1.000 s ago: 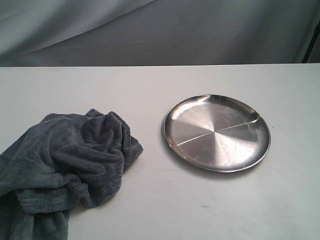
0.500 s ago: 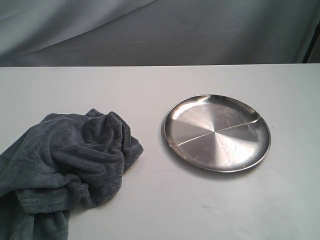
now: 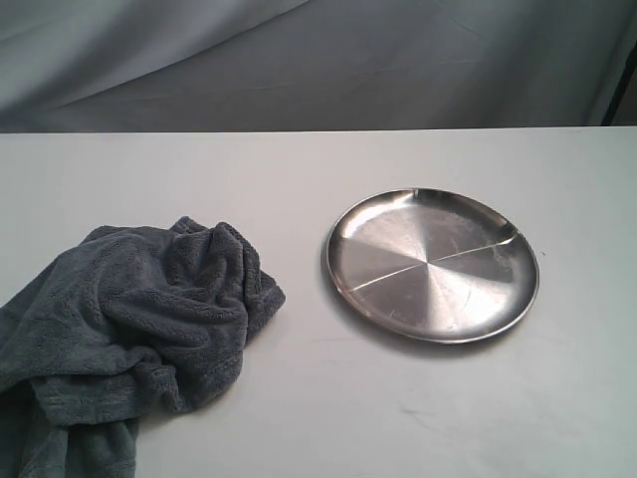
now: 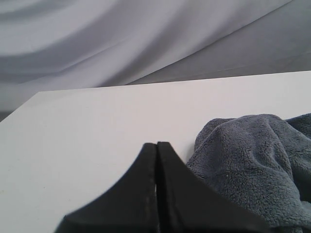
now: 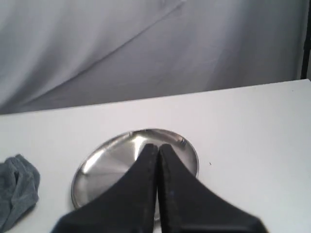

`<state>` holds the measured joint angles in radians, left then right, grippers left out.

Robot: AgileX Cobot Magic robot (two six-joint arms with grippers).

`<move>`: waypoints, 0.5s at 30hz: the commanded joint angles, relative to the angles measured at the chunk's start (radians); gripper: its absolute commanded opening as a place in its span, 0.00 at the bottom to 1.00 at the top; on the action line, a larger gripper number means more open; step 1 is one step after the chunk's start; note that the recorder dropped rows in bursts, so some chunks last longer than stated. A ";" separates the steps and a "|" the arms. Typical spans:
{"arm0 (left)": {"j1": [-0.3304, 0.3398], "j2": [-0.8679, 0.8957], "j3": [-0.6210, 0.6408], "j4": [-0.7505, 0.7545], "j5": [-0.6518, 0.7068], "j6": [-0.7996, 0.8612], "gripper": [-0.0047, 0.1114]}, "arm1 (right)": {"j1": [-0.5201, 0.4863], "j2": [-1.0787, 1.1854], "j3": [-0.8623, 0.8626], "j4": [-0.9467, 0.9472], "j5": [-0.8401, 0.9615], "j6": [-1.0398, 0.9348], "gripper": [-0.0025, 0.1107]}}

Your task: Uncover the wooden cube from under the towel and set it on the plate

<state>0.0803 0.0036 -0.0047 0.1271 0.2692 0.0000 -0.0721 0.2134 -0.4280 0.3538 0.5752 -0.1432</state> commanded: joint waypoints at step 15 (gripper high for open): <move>-0.003 -0.004 0.005 -0.011 -0.002 0.000 0.04 | 0.145 0.558 -0.355 0.137 0.175 -0.415 0.02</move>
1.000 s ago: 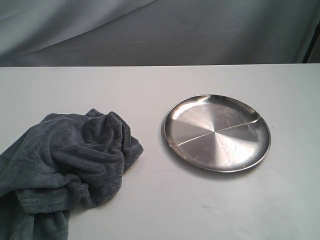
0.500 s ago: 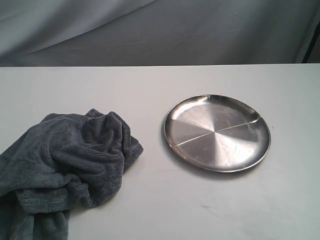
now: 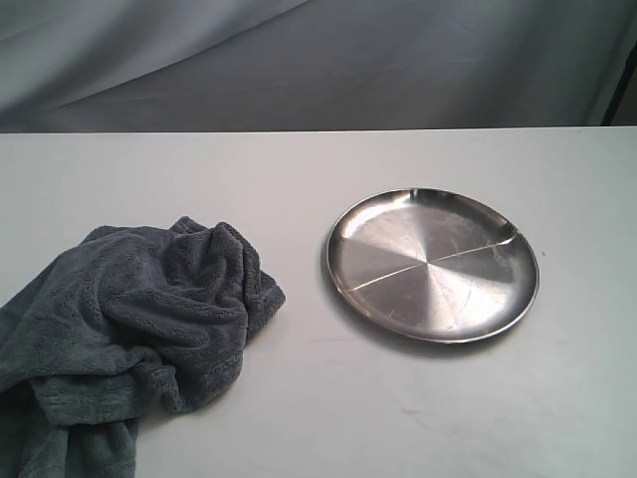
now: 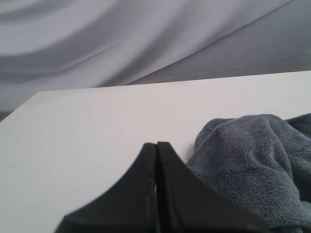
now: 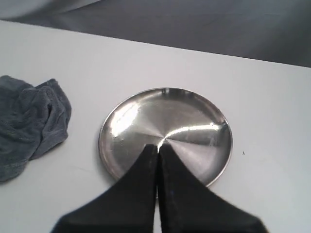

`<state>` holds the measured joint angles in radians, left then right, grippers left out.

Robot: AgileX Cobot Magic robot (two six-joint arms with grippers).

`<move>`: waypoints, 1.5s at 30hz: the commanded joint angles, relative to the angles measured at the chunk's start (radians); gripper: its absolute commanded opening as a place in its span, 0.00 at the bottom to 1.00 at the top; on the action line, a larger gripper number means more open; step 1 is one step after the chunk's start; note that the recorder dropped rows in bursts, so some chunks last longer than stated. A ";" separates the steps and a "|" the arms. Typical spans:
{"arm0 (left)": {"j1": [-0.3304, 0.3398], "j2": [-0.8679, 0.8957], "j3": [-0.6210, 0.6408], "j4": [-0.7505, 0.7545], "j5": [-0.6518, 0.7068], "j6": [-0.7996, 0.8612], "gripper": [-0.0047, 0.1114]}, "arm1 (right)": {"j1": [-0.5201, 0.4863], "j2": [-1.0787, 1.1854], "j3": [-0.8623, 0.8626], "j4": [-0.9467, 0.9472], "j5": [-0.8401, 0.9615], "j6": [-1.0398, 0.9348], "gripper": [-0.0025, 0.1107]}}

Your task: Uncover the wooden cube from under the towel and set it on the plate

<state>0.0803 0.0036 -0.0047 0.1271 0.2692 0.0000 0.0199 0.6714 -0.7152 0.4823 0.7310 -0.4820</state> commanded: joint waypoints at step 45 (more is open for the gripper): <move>-0.003 -0.004 0.005 -0.011 -0.002 0.000 0.04 | 0.789 1.235 -0.947 -0.280 0.210 -0.025 0.30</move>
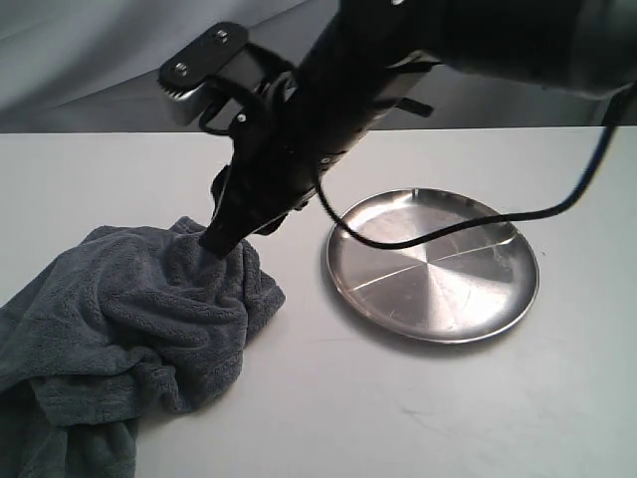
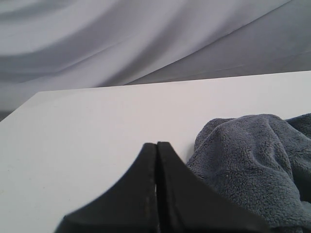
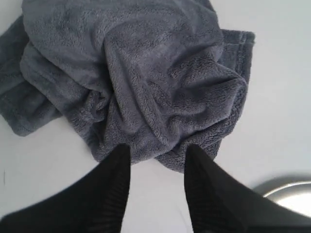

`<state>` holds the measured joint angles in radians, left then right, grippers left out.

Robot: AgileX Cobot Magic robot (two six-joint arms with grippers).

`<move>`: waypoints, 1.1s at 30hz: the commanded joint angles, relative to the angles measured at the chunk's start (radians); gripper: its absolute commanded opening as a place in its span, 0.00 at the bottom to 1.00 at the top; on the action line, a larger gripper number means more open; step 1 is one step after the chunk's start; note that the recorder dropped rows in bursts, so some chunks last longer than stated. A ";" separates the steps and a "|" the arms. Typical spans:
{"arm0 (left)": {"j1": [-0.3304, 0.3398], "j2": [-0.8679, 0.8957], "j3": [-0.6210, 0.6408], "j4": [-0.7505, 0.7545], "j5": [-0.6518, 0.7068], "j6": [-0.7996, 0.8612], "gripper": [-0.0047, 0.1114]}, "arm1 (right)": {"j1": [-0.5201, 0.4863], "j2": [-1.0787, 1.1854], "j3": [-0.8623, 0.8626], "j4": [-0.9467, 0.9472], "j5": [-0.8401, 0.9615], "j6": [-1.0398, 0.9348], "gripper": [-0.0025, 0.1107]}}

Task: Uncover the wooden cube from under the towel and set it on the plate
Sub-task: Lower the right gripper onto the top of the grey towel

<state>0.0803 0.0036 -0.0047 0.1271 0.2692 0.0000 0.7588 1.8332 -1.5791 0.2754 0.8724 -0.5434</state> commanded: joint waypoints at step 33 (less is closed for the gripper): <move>-0.003 -0.004 0.005 -0.011 -0.002 0.000 0.04 | 0.206 0.569 -0.784 -0.164 0.349 0.523 0.02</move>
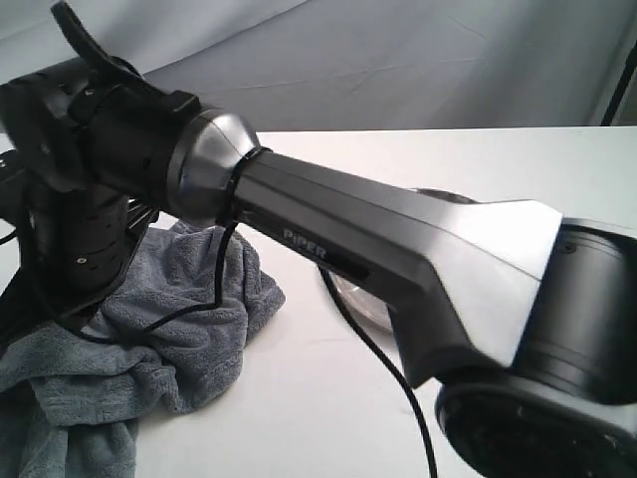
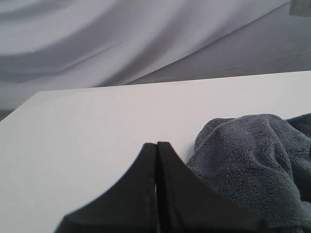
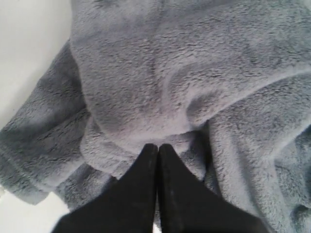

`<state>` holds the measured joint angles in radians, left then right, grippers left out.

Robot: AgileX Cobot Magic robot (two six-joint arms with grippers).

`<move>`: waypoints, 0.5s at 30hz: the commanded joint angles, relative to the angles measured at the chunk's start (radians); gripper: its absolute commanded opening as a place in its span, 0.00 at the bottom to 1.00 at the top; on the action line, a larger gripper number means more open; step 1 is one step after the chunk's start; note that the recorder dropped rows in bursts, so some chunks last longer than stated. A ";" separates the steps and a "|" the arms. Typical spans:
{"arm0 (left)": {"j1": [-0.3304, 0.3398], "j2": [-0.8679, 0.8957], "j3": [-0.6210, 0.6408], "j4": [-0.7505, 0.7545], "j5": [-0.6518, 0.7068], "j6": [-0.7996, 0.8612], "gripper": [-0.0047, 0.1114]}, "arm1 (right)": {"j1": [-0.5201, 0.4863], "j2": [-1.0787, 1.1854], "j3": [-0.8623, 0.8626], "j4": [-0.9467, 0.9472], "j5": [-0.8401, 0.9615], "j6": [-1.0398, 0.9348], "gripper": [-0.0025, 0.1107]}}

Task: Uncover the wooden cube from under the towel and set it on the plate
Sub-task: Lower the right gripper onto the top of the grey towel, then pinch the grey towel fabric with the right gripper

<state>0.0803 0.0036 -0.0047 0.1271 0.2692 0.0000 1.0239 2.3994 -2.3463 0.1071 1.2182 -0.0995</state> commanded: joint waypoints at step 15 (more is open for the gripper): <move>-0.003 -0.004 0.005 -0.011 -0.002 0.000 0.04 | -0.270 -0.140 0.217 0.063 0.003 -0.031 0.02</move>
<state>0.0803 0.0036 -0.0047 0.1271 0.2692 0.0000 0.7376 2.3371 -2.2281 0.2256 1.2186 -0.0764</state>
